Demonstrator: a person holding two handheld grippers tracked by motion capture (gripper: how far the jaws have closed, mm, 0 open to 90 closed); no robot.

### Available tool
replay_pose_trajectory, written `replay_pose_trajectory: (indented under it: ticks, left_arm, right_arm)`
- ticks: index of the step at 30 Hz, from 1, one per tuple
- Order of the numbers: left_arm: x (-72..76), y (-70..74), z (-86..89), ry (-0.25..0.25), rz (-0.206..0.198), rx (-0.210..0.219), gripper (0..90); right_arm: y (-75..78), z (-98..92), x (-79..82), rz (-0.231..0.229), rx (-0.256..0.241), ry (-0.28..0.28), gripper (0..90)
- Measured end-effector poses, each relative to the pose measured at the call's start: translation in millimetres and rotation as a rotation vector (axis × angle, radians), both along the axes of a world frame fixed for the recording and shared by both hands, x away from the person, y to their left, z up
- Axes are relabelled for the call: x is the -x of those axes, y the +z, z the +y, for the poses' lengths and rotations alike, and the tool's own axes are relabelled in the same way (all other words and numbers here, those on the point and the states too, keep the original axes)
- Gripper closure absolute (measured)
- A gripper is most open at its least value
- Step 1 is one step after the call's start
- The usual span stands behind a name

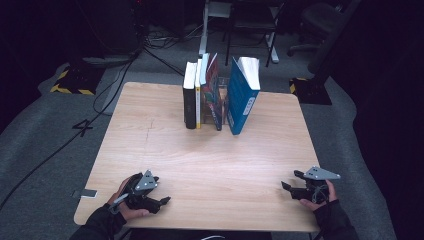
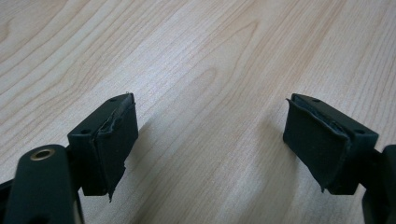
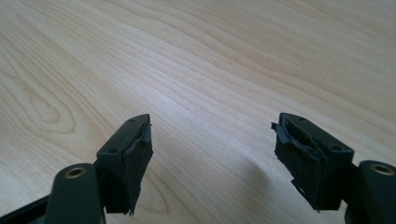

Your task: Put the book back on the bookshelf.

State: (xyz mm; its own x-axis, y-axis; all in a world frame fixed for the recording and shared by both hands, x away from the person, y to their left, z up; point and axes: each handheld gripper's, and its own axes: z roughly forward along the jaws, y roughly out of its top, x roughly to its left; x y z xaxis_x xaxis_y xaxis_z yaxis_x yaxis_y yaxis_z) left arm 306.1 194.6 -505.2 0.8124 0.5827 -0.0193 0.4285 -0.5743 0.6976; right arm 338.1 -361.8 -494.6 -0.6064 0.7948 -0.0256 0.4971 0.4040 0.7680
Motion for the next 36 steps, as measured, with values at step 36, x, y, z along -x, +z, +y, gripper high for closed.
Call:
replay_pose_trajectory:
  ticks: [36]
  left_arm:
    - [-3.6,-0.2,-0.9,-0.016,0.003,0.001,17.0]
  right_arm:
    - [-10.0,-4.9,-1.5,0.039,0.005,-0.071,23.6]
